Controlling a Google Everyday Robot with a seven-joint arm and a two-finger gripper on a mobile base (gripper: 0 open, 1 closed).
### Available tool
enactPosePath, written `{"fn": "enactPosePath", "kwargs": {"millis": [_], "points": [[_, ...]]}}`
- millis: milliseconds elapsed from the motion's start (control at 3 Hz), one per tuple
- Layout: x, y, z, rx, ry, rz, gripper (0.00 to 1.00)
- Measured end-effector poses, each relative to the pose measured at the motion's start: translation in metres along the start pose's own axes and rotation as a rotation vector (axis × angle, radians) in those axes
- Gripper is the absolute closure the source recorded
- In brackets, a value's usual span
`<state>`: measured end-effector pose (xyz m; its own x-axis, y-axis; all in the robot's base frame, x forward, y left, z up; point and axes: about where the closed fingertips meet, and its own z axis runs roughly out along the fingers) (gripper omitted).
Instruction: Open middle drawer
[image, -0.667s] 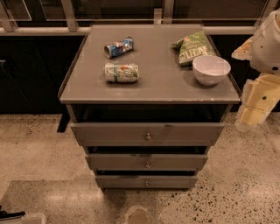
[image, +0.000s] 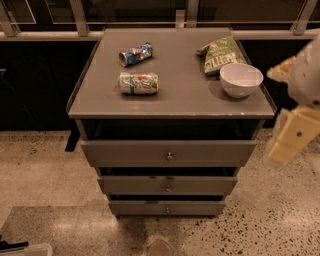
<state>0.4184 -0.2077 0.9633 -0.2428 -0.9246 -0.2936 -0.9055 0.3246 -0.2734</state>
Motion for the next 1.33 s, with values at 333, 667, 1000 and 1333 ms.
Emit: {"fn": "enactPosePath", "kwargs": {"millis": [333,667,1000,1333], "points": [[0.021,0.039,0.037,-0.009,-0.091,0.155,0.0],[0.038,0.075,0.092,-0.024,-0.134,0.306,0.0],[0.057,0.104,0.172,-0.076,-0.16,0.421,0.0],[0.061,0.102,0.235,-0.07,-0.206,0.488,0.0]]}}
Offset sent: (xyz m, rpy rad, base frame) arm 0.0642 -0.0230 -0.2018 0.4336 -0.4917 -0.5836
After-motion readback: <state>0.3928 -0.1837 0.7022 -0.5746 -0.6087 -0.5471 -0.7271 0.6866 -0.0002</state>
